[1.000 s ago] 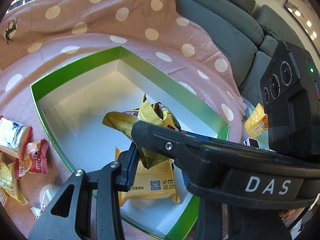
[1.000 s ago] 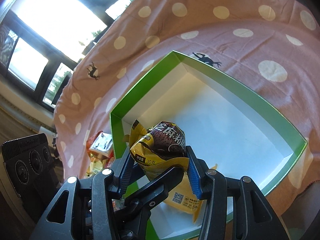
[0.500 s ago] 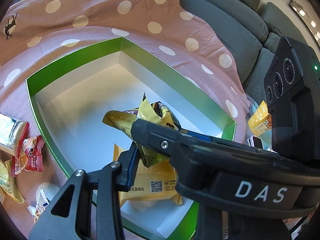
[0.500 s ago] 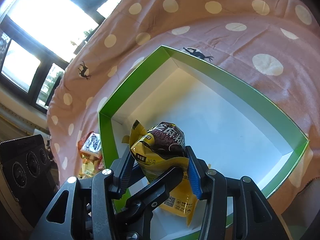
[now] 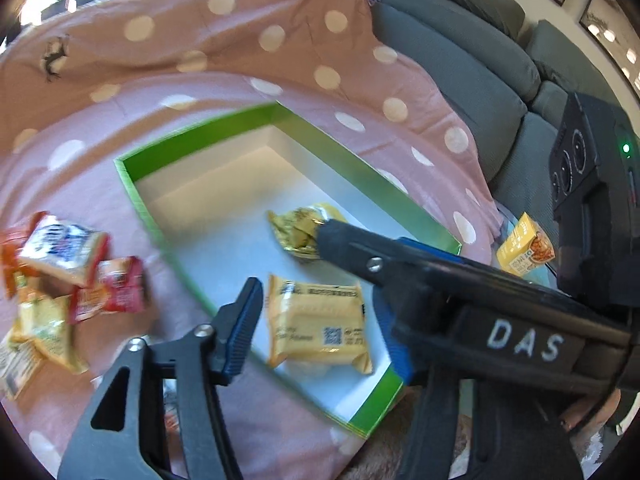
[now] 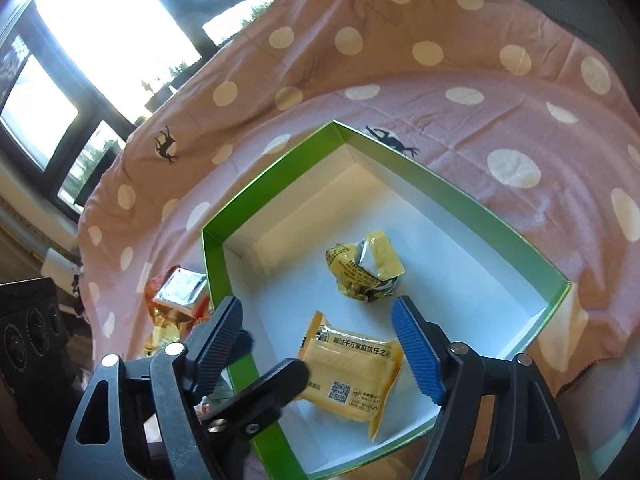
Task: Organize snacks
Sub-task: 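Return the right gripper to the pile and grasp the white peanut bag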
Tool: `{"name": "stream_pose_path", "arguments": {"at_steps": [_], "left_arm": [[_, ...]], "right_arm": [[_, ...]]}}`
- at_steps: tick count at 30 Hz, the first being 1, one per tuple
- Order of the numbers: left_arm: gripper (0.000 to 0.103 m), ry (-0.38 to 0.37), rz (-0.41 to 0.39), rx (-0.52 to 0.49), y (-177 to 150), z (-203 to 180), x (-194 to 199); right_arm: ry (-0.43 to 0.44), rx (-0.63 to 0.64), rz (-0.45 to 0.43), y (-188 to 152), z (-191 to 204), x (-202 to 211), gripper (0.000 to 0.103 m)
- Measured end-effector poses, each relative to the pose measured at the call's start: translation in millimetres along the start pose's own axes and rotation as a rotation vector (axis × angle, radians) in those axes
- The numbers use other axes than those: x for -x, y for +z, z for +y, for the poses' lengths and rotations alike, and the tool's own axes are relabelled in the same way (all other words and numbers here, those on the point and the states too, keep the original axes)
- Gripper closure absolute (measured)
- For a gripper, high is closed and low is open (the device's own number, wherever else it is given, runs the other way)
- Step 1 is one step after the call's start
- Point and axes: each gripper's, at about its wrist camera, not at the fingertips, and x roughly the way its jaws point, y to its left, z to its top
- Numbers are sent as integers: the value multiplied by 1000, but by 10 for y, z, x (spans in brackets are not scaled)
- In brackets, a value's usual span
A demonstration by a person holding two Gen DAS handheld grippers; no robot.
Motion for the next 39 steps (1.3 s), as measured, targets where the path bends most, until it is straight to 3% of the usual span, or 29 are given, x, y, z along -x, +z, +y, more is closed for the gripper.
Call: {"name": "stream_pose_path", "arguments": {"at_steps": [4,7,10,13,21,25,32,34,39], "left_arm": [[25,54,-55,45,-73,151,339],[18,129,-105,86,-174,327,629],[16,184,-131,145,-291,519,829],[15,189,-143,222,-498,758,973],[16,237,-70,400,-1103,1211,975],[16,290,-53,441,-1267,1327,998],[17,371,-56,477,-1462,1438,1125],[17,387,-58,478,-1514,1464,1173],[17,427,-70,506,-1576,1534,1275]], "right_arm": [[-17,42,-27,-40,174,137,17],[4,78,-38,-91,332,221,13],[32,111,-25,-148,499,258,13],[71,143,5,-236,660,234,13],[174,229,163,-608,1143,-108,13],[129,279,237,-787,1316,-378,21],[-51,360,291,-963,1434,-819,29],[-91,380,307,-1001,1430,-901,42],[-84,431,303,-1064,1523,-952,54]]}}
